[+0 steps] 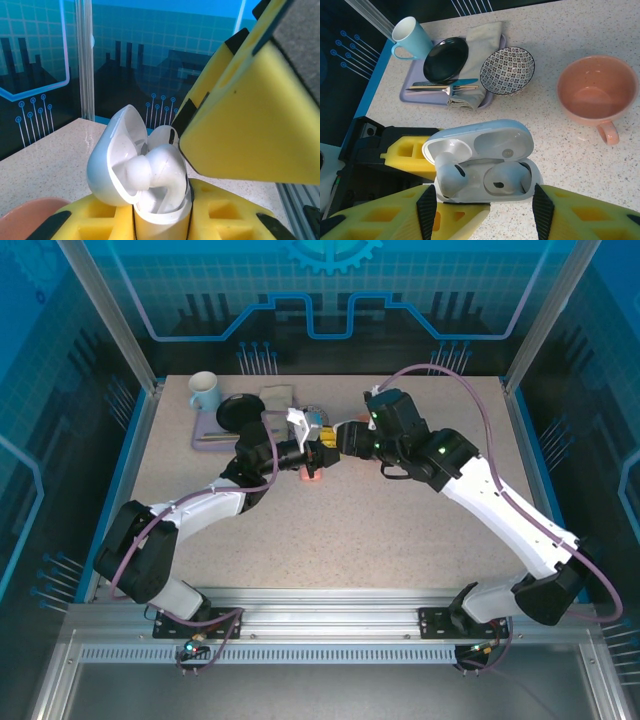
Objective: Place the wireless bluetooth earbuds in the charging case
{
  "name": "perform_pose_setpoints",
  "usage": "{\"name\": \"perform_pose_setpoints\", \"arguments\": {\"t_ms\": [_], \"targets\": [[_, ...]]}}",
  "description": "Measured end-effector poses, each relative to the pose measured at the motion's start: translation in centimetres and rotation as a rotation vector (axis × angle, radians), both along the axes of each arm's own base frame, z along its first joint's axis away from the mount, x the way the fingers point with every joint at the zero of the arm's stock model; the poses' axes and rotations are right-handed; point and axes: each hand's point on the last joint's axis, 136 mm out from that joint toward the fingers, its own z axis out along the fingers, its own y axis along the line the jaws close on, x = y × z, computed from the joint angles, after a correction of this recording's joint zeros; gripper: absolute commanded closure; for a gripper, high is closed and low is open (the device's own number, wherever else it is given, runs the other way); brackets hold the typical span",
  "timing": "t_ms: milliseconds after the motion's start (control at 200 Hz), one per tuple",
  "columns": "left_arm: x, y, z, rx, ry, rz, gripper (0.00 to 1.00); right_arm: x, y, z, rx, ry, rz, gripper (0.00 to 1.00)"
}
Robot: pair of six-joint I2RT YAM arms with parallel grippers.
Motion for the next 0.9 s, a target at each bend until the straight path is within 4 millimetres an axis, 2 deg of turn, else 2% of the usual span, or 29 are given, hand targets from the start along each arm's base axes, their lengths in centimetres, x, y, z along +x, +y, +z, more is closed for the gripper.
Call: {"name": "perform_pose_setpoints", "arguments": {"t_ms": [315,650,900], "targets": [[0.2,0.2,0.0,0.0,-0.001,0.008,1.0,0.3,-0.1,0.1,-0.012,-0.009,-0.006,0.44],[-0.3,-0.1,0.3,-0.007,-0.015,-0.012,1.0,-0.3,-1.0,2.3,0.024,-0.059,-0.012,0.44],[-0.3,-0.2,0.3,-0.007,-0.015,-0.014,1.0,0.0,-1.7,0.3,-0.005,-0.028,-0.03,0.44]]}}
